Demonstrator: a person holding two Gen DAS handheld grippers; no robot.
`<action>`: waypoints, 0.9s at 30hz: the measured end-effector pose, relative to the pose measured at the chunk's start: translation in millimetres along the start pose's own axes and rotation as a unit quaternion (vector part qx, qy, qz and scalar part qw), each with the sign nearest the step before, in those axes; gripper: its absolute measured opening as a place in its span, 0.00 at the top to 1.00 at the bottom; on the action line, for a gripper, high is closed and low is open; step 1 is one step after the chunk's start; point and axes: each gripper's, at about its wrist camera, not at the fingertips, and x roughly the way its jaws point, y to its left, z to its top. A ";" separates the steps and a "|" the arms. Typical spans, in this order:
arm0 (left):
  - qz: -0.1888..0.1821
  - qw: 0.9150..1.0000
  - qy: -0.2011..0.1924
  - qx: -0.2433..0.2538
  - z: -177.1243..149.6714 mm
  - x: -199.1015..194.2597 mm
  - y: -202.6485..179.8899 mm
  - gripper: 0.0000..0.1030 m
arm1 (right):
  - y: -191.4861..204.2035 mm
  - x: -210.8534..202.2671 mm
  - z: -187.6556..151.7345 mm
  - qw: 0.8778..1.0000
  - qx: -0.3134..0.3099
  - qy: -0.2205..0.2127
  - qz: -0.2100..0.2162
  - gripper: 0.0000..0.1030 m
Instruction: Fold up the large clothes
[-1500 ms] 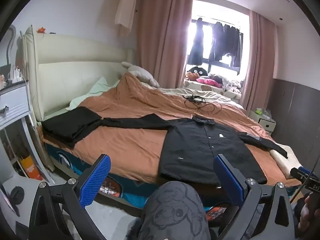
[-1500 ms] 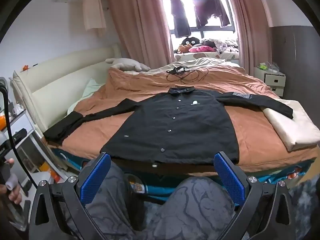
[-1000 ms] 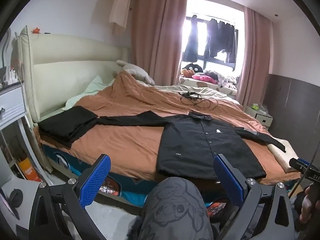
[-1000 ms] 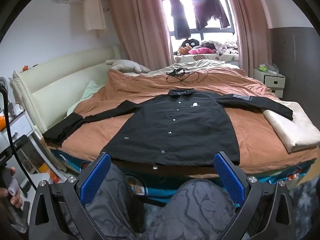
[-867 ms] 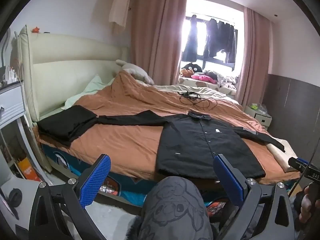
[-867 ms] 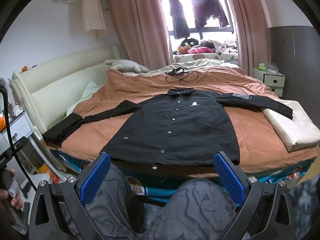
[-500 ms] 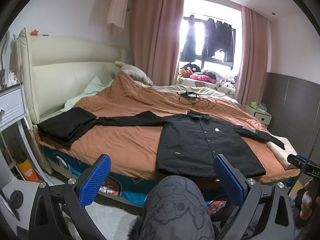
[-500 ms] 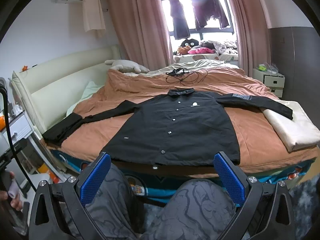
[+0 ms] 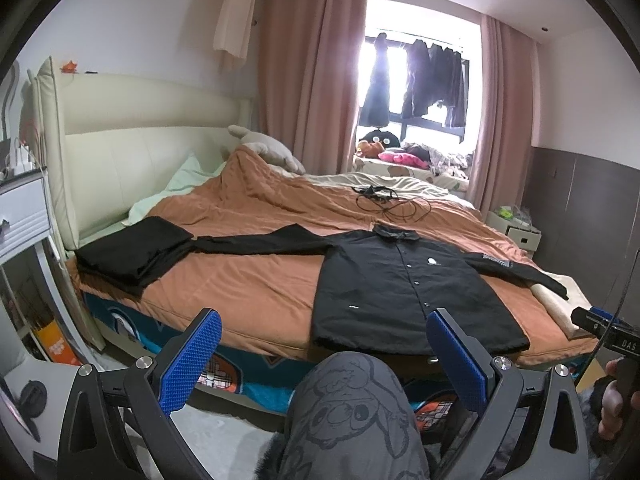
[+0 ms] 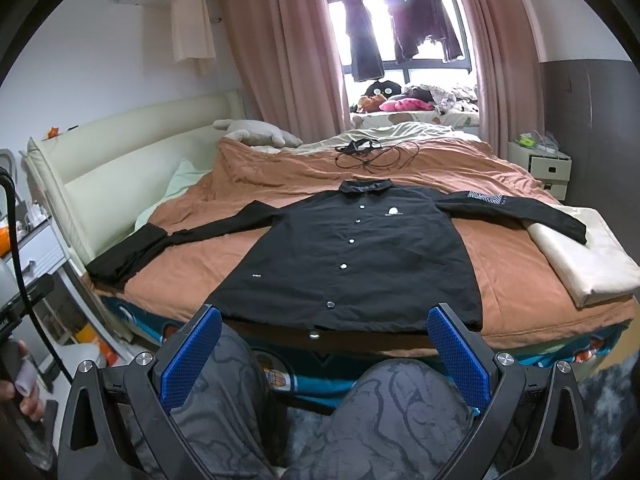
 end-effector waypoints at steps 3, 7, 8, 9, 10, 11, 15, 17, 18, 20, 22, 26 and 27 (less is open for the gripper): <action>0.001 1.000 0.000 0.000 -0.4 0.1 -0.4 0.00 | 0.5 -0.5 -0.2 1.000 0.000 0.001 -0.002 0.00; 0.000 1.000 -0.001 0.000 -0.7 0.2 -0.8 0.00 | 1.1 -1.9 0.4 1.000 0.001 0.003 -0.002 0.00; 0.001 1.000 -0.001 0.000 -0.7 0.2 -0.9 0.00 | 0.9 -2.9 0.5 1.000 0.002 0.002 -0.002 0.00; 0.001 1.000 -0.001 0.000 -1.0 -0.3 -1.2 0.00 | 0.5 -2.5 0.5 1.000 0.003 0.002 -0.001 0.00; 0.001 1.000 -0.001 0.000 -1.0 -0.5 -1.2 0.00 | 0.8 -2.5 0.5 1.000 0.004 0.003 -0.001 0.00; 0.001 1.000 -0.001 0.000 -1.0 -0.6 -1.2 0.00 | 0.3 -3.1 0.5 1.000 0.005 0.004 -0.001 0.00; 0.000 1.000 -0.001 0.000 -0.5 -0.6 -1.2 0.00 | -0.6 -7.7 1.7 1.000 0.011 0.001 -0.002 0.00; 0.001 1.000 -0.002 0.001 0.1 -2.1 -1.2 0.00 | -1.1 -9.6 3.4 1.000 0.015 0.001 -0.004 0.00; 0.000 1.000 -0.002 0.000 0.2 -2.2 -1.1 0.00 | -1.2 -9.8 4.0 1.000 0.017 0.001 -0.004 0.00; -0.001 1.000 -0.002 -0.001 -0.3 -2.3 -1.2 0.00 | -1.9 -12.0 4.4 1.000 0.019 -0.001 -0.004 0.00; -0.004 1.000 -0.003 -0.002 -0.3 -4.7 -0.9 0.00 | -1.9 -13.4 4.3 1.000 0.017 -0.001 -0.005 0.00; -0.006 1.000 -0.004 -0.001 -0.1 -9.8 -0.4 0.00 | -1.2 -18.9 3.5 1.000 0.011 -0.005 -0.009 0.00; -0.006 1.000 -0.004 -0.001 -0.1 -9.7 -0.7 0.00 | -1.1 -20.0 3.2 1.000 0.010 -0.005 -0.010 0.00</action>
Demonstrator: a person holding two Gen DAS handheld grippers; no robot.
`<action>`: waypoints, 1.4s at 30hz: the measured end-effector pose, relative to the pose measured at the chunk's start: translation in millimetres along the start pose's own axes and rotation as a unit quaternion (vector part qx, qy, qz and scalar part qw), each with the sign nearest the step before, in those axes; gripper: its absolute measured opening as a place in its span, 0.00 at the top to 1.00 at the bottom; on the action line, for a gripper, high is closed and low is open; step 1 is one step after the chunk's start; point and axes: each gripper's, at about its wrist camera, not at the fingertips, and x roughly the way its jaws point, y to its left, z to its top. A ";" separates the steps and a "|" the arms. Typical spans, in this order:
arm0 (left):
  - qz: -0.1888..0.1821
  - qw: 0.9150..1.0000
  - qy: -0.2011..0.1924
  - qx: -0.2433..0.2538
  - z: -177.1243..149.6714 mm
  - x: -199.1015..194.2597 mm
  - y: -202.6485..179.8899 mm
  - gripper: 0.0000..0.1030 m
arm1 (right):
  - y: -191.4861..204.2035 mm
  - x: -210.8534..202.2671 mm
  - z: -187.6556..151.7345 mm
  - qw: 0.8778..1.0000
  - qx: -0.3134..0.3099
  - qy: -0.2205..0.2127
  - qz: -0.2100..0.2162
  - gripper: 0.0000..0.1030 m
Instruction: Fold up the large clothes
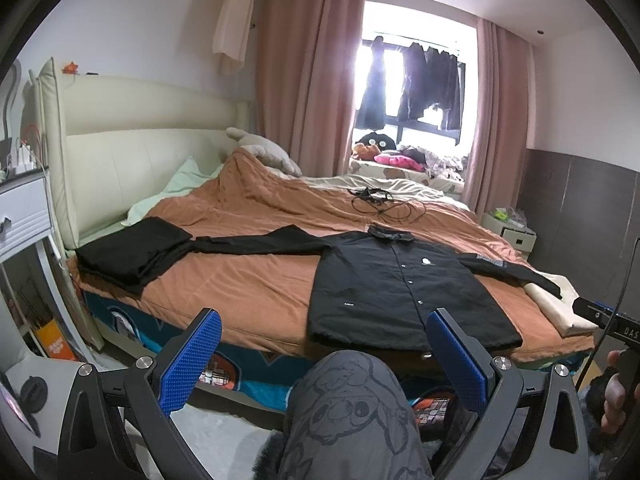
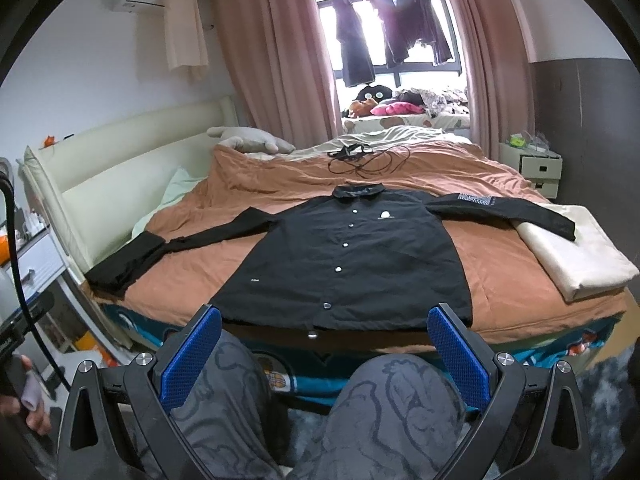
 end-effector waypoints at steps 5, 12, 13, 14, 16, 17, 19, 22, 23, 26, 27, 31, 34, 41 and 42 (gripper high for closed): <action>-0.005 1.000 -0.004 0.001 -0.8 -3.1 2.2 0.00 | 1.3 -2.6 -0.6 1.000 -0.002 0.001 -0.005 0.00; -0.010 1.000 0.000 -0.006 -2.6 4.6 6.6 0.01 | 3.8 -1.5 0.2 1.000 -0.011 0.002 0.001 0.00; -0.011 1.000 0.001 -0.007 -3.0 6.9 5.9 0.00 | 3.5 0.5 0.7 1.000 -0.013 0.003 0.000 0.00; -0.011 1.000 0.002 -0.007 -3.0 8.9 5.5 0.00 | 3.5 2.7 2.1 1.000 -0.015 0.004 0.000 0.00; -0.011 1.000 0.006 -0.006 -3.9 13.7 4.6 0.00 | 2.7 7.8 4.3 1.000 -0.015 0.005 0.002 0.00; -0.010 1.000 0.007 -0.005 -4.6 15.8 3.9 0.00 | 2.1 12.2 6.3 1.000 -0.014 0.005 0.004 0.00; -0.006 1.000 0.010 -0.003 -5.4 21.6 2.3 0.00 | 2.2 19.4 7.7 1.000 -0.012 0.008 0.008 0.00; -0.002 1.000 0.015 -0.004 -3.3 33.0 2.6 0.00 | 2.0 35.3 12.6 1.000 -0.010 0.016 0.007 0.00; -0.001 1.000 0.017 -0.004 -2.2 36.5 3.5 0.00 | 1.6 40.8 15.0 1.000 -0.008 0.019 0.008 0.00; 0.003 1.000 0.023 -0.005 4.8 49.9 4.7 0.00 | -0.2 55.9 26.7 1.000 0.002 0.027 0.016 0.00; 0.006 1.000 0.024 -0.005 7.1 54.5 4.1 0.00 | -0.4 62.3 33.3 0.999 0.004 0.029 0.018 0.00; 0.019 0.999 0.029 -0.010 18.7 78.8 6.6 0.00 | 0.2 84.6 51.9 0.999 -0.008 0.033 0.019 0.00; 0.024 0.999 0.037 -0.008 27.0 97.8 7.4 0.00 | -1.1 107.1 65.7 0.999 -0.005 0.036 0.027 0.00; 0.040 0.998 0.040 -0.001 44.7 144.1 14.1 0.00 | -2.9 173.0 95.4 0.999 -0.005 0.035 0.034 0.00; 0.040 0.998 0.042 -0.003 47.2 151.2 16.0 0.00 | -3.7 178.7 97.8 0.999 -0.003 0.036 0.037 0.00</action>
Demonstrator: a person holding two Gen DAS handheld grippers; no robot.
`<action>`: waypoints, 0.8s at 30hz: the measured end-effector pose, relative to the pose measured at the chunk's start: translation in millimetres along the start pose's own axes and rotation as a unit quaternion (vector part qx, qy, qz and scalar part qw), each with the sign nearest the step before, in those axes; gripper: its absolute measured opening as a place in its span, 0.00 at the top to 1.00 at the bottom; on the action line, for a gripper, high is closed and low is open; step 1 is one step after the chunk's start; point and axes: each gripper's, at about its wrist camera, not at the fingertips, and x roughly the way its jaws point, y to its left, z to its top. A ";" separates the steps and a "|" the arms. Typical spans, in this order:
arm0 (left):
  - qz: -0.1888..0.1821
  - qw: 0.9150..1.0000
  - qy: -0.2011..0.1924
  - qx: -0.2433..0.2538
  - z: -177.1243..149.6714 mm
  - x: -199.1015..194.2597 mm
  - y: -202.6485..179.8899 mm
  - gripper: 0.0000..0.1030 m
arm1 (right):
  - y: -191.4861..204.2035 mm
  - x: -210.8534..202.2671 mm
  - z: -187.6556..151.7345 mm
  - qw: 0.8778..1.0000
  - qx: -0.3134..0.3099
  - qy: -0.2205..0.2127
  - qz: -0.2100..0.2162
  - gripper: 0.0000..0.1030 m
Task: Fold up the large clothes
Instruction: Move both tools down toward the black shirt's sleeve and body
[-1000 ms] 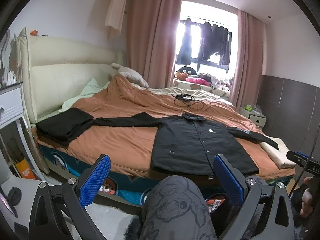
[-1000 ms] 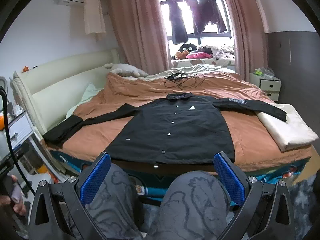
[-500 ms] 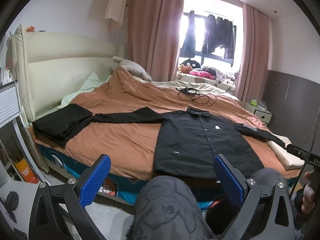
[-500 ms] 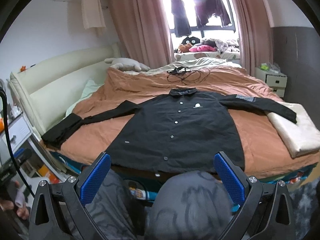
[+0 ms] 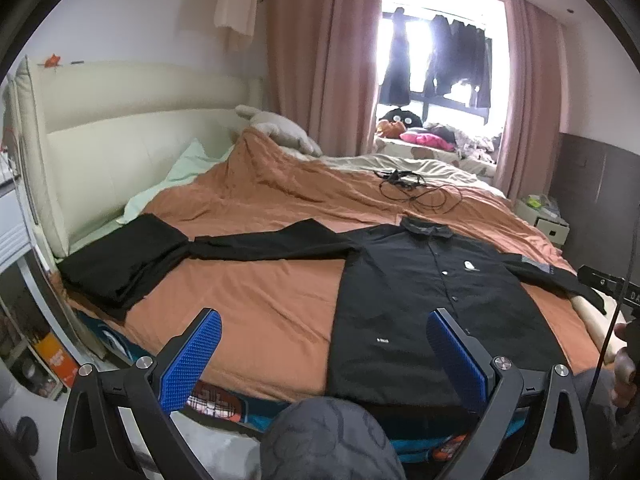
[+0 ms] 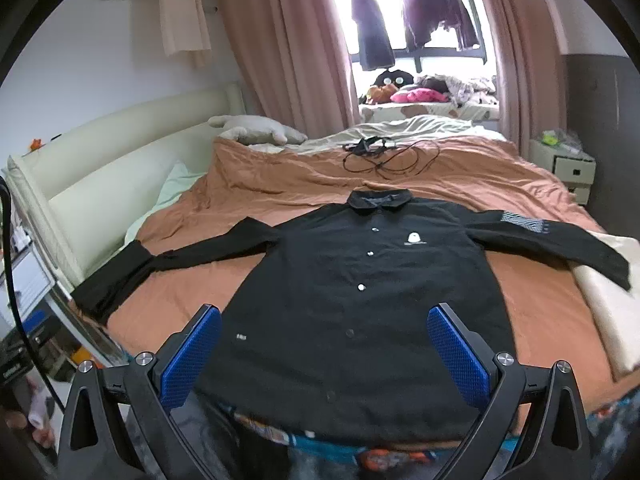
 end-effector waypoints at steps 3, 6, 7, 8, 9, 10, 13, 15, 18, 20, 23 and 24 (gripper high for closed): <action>0.008 1.000 0.014 -0.003 10.6 24.4 6.4 0.00 | -3.3 24.6 14.2 1.000 0.002 0.003 0.008 0.00; 0.007 1.000 0.022 -0.014 22.4 48.8 13.3 0.01 | -7.5 47.0 30.1 1.000 0.007 0.009 0.017 0.00; 0.011 0.999 0.024 -0.017 27.2 58.4 16.4 0.01 | -10.1 53.4 35.4 1.000 0.012 0.010 0.020 0.00; 0.014 0.999 0.025 -0.019 30.7 65.4 18.5 0.01 | -12.3 60.2 40.9 1.000 0.016 0.012 0.022 0.00; 0.016 0.999 0.026 -0.020 34.0 72.0 20.2 0.02 | -13.1 67.0 46.8 1.000 0.017 0.013 0.022 0.00; 0.018 0.999 0.026 -0.022 37.8 80.1 23.0 0.02 | -14.4 73.1 51.6 1.000 0.017 0.012 0.020 0.00; 0.022 0.999 0.030 -0.032 48.4 101.7 31.2 0.02 | -15.6 93.0 65.8 1.000 0.019 0.013 0.015 0.00; 0.027 0.999 0.032 -0.034 54.6 114.8 35.9 0.04 | -14.7 110.6 76.8 1.000 0.022 0.015 0.017 0.01; 0.033 0.998 0.037 -0.042 66.6 137.4 46.1 0.05 | -11.8 140.6 92.5 0.999 0.029 0.022 0.030 0.01; 0.046 0.997 0.044 -0.052 74.4 154.2 55.8 0.08 | -10.1 160.8 100.4 0.998 0.032 0.026 0.041 0.02; 0.049 0.995 0.055 -0.069 82.9 177.4 67.8 0.13 | -5.6 192.3 105.6 0.998 0.024 0.038 0.052 0.08; 0.049 0.994 0.059 -0.073 85.0 185.7 72.3 0.14 | -3.9 202.4 106.7 0.997 0.019 0.043 0.055 0.12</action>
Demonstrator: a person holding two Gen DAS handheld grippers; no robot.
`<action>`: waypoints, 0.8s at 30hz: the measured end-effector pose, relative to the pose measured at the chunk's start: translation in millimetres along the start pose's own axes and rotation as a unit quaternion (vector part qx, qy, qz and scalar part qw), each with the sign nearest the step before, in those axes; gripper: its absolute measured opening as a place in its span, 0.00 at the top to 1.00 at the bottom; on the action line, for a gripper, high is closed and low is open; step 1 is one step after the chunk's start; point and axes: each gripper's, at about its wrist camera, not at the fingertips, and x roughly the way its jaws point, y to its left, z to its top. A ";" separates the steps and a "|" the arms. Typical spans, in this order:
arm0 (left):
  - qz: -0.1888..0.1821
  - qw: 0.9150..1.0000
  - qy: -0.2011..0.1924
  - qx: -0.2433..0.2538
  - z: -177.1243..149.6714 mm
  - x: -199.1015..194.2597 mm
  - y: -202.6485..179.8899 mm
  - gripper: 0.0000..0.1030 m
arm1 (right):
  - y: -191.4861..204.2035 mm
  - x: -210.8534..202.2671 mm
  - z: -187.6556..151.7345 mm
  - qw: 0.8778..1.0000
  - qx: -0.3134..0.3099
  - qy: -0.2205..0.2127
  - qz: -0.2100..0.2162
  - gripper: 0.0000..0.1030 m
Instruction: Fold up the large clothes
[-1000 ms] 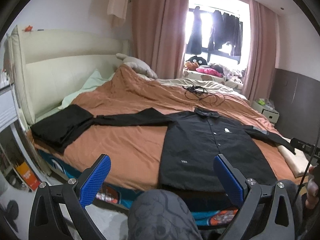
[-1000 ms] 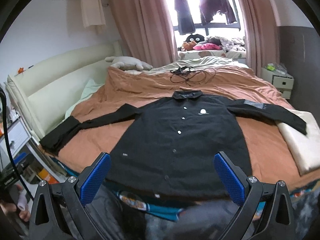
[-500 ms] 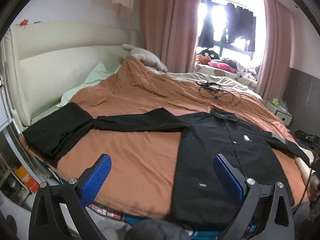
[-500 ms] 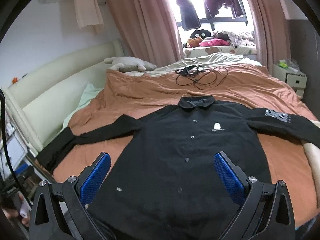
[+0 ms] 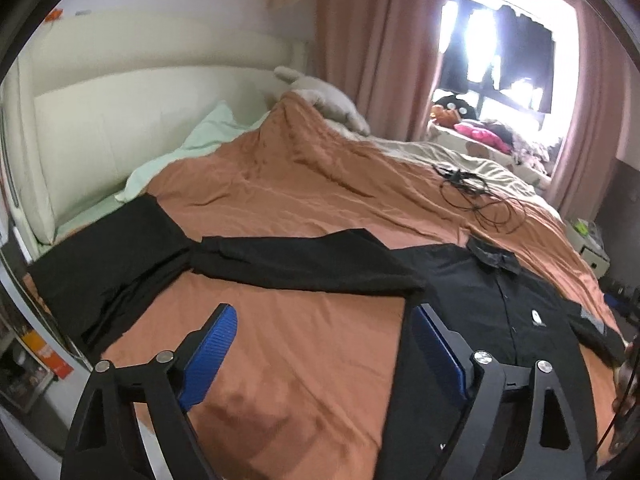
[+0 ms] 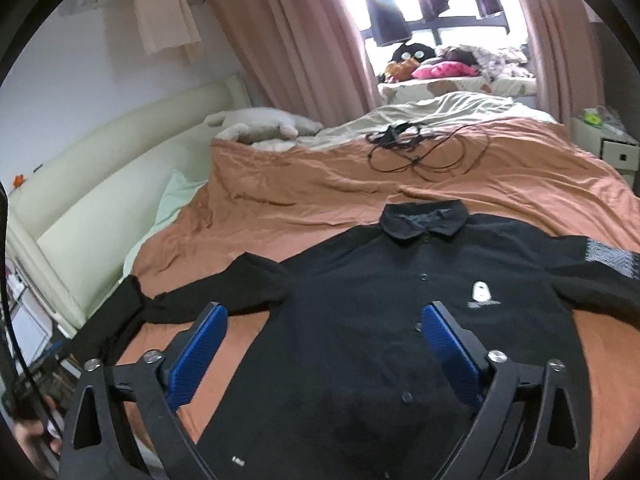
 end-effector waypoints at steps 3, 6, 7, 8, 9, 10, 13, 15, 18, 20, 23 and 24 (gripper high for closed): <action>0.015 1.000 0.019 -0.004 10.7 30.0 9.1 0.20 | 0.3 31.0 2.9 1.000 -0.013 0.020 0.002 0.19; 0.026 0.999 0.044 0.004 20.5 61.6 17.3 0.24 | -2.6 59.6 3.3 0.999 -0.017 0.044 0.011 0.29; 0.031 0.998 0.051 0.008 24.1 73.1 20.4 0.24 | -4.2 71.1 3.3 0.998 -0.018 0.054 0.013 0.30; 0.033 0.998 0.055 0.010 27.1 81.8 23.2 0.24 | -4.7 80.6 3.7 0.998 -0.019 0.063 0.015 0.31; 0.032 0.998 0.059 0.007 29.7 90.8 27.2 0.24 | -5.0 89.1 4.6 0.997 -0.022 0.069 0.016 0.32; 0.031 0.997 0.067 0.001 32.4 102.5 32.6 0.24 | -5.3 98.6 5.3 0.997 -0.026 0.075 0.016 0.33; 0.032 0.996 0.088 -0.016 36.4 133.6 49.8 0.28 | -7.6 126.7 5.9 0.995 -0.030 0.094 0.014 0.36; 0.039 0.993 0.107 -0.033 37.3 158.3 65.0 0.35 | -7.8 142.8 3.2 0.994 -0.033 0.104 0.014 0.36; 0.044 0.988 0.134 -0.058 34.7 187.1 83.7 0.37 | -6.6 162.6 -2.8 0.991 -0.040 0.124 0.017 0.47; 0.050 0.984 0.153 -0.082 31.7 208.2 98.0 0.37 | -6.2 177.6 -8.2 0.989 -0.047 0.142 0.013 0.51; 0.052 0.980 0.165 -0.097 27.4 231.2 109.6 0.37 | -5.6 190.5 -12.8 0.987 -0.055 0.151 0.010 0.52; 0.058 0.979 0.170 -0.097 26.3 238.3 111.2 0.37 | -6.1 193.6 -13.5 0.987 -0.055 0.153 0.011 0.52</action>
